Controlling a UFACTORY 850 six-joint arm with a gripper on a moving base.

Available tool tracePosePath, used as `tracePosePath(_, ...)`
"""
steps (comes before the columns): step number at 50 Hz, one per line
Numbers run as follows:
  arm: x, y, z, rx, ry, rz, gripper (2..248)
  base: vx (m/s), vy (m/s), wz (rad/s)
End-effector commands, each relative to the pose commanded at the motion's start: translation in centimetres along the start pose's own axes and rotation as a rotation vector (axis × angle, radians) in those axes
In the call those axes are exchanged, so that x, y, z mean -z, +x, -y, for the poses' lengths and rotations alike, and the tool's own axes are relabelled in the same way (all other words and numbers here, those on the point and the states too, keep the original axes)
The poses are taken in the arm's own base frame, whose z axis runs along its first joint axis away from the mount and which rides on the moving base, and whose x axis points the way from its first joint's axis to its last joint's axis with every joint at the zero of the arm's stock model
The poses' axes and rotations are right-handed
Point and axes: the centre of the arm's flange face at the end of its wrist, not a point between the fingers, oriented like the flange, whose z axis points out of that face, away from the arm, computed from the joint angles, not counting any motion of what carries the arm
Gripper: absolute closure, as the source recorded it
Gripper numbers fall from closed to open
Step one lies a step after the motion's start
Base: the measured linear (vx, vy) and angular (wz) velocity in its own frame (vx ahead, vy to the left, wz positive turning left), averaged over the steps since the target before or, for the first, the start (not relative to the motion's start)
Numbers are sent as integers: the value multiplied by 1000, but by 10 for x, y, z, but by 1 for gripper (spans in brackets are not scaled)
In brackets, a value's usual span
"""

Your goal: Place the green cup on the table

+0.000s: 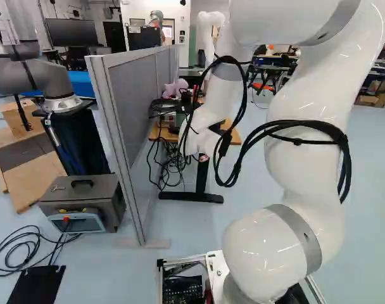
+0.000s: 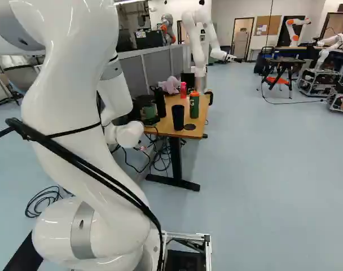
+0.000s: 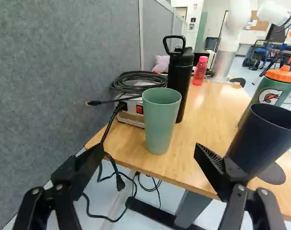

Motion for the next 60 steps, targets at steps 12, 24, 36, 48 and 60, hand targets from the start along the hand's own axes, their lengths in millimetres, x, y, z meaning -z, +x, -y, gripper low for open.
tracePosePath(12, 12, 2, -6, -3, -13, 5, 3, 0, 0, 0)
tracePosePath(24, 28, 5, -13, -8, -31, 12, 3, 0, 0, 0)
tracePosePath(36, 50, 6, -22, -15, -54, 21, 3, 0, 0, 0)
tracePosePath(48, 78, 6, -32, -24, -84, 32, 3, 0, 0, 0)
tracePosePath(60, 107, 2, -40, -33, -115, 44, 3, 0, 0, 0)
